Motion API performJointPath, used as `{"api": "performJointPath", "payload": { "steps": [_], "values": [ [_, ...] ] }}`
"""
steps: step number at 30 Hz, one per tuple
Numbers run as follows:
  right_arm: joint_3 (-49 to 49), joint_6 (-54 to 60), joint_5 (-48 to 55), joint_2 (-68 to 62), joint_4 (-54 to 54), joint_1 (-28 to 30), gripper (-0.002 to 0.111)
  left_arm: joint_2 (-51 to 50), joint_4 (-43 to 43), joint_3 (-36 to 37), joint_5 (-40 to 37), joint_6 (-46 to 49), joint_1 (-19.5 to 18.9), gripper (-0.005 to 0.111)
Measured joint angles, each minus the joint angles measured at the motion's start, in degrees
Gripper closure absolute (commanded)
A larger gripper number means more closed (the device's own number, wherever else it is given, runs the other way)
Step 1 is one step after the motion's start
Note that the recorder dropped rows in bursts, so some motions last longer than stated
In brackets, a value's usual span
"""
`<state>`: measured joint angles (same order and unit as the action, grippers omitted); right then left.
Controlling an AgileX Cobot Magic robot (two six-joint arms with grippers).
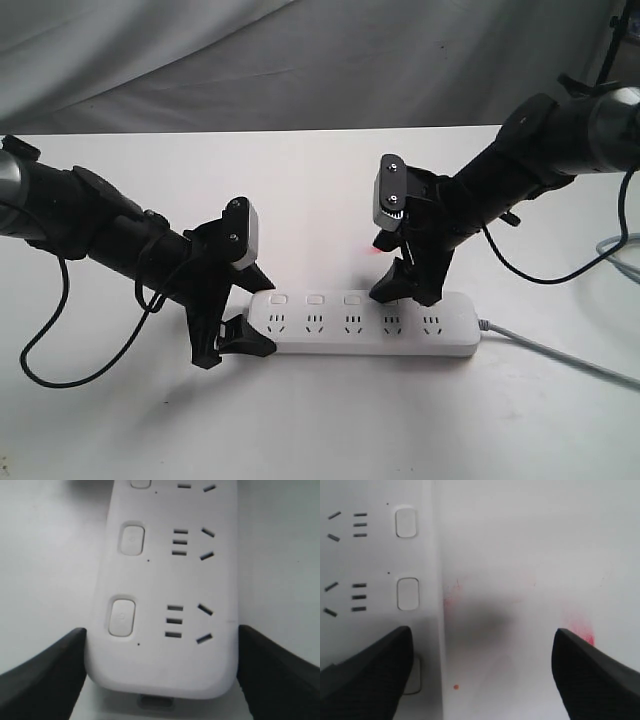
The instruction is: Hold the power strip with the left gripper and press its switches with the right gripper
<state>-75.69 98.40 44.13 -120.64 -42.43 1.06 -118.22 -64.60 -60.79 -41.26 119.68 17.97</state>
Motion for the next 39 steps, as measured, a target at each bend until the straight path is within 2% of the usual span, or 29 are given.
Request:
{"api": "performJointPath", "payload": {
  "steps": [10, 30, 39],
  "values": [
    [-0.1, -2.2, 0.1, 0.5, 4.6, 0.0, 0.037, 0.0, 0.0, 0.0, 0.0, 0.0, 0.0, 0.107],
    [0.2, 3.1, 2.4, 5.8, -4.4, 0.1, 0.037, 0.0, 0.0, 0.0, 0.0, 0.0, 0.0, 0.107],
    [0.2, 3.2, 3.0, 6.2, -5.1, 0.1, 0.037, 0.0, 0.0, 0.0, 0.0, 0.0, 0.0, 0.107]
  ]
}}
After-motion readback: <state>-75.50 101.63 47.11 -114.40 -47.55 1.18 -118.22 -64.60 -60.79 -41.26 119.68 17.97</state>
